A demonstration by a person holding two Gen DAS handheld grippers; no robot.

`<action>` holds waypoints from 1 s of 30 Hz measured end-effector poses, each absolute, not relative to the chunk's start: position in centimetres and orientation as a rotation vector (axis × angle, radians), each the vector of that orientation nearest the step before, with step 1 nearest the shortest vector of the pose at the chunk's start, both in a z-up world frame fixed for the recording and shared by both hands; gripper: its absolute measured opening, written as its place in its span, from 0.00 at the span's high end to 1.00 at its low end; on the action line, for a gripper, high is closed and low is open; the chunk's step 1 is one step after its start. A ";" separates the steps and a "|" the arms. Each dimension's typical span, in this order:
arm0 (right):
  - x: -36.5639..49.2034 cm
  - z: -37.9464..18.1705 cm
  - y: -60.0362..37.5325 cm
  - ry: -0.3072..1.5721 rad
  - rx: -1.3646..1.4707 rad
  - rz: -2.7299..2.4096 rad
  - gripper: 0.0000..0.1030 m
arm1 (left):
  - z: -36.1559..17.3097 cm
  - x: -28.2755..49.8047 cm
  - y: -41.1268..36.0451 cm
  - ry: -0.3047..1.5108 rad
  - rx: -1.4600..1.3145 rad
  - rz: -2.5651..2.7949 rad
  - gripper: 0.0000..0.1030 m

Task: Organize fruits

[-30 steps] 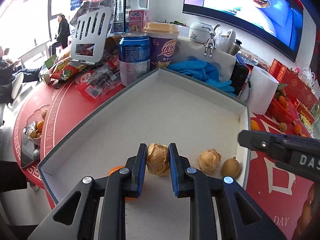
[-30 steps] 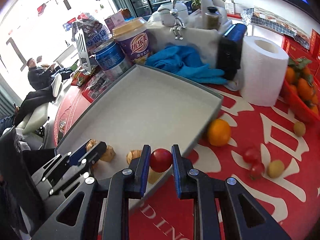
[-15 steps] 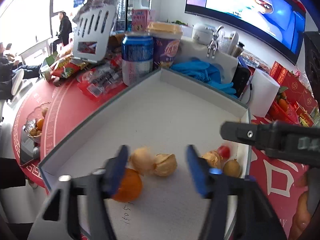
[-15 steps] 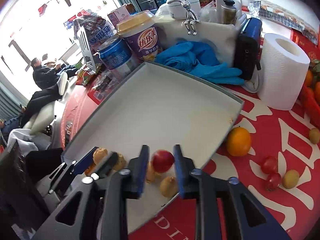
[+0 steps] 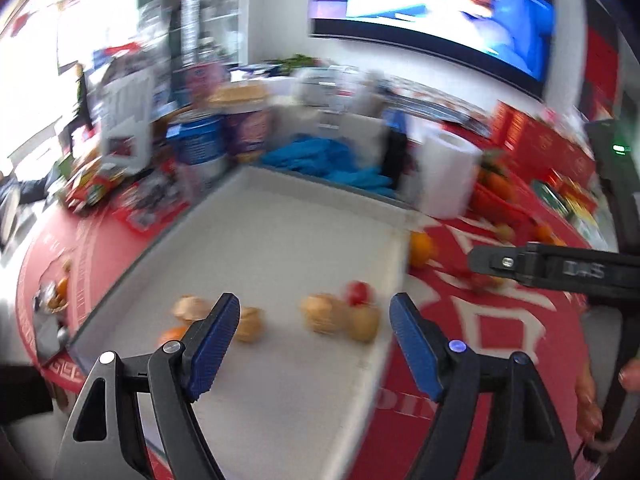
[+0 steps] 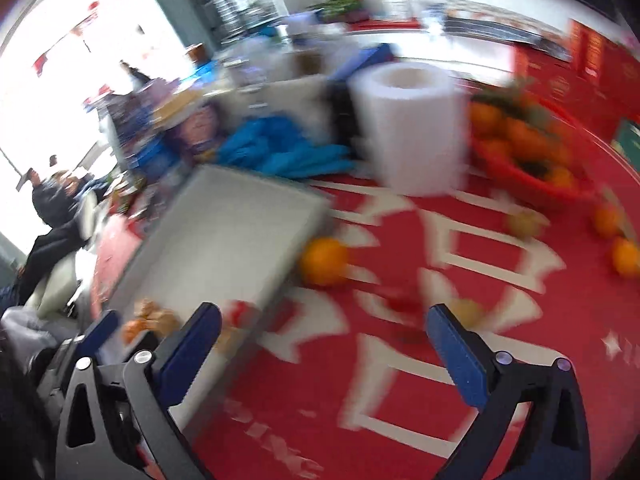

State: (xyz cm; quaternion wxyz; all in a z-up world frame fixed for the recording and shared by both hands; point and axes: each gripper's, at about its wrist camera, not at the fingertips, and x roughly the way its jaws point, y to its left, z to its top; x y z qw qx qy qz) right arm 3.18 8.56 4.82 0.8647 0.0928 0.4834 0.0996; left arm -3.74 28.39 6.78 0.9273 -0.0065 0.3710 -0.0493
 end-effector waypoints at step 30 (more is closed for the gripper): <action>-3.5 -0.2 -2.0 0.952 0.078 -0.168 0.00 | 0.5 -2.2 16.5 0.960 0.112 -0.222 0.00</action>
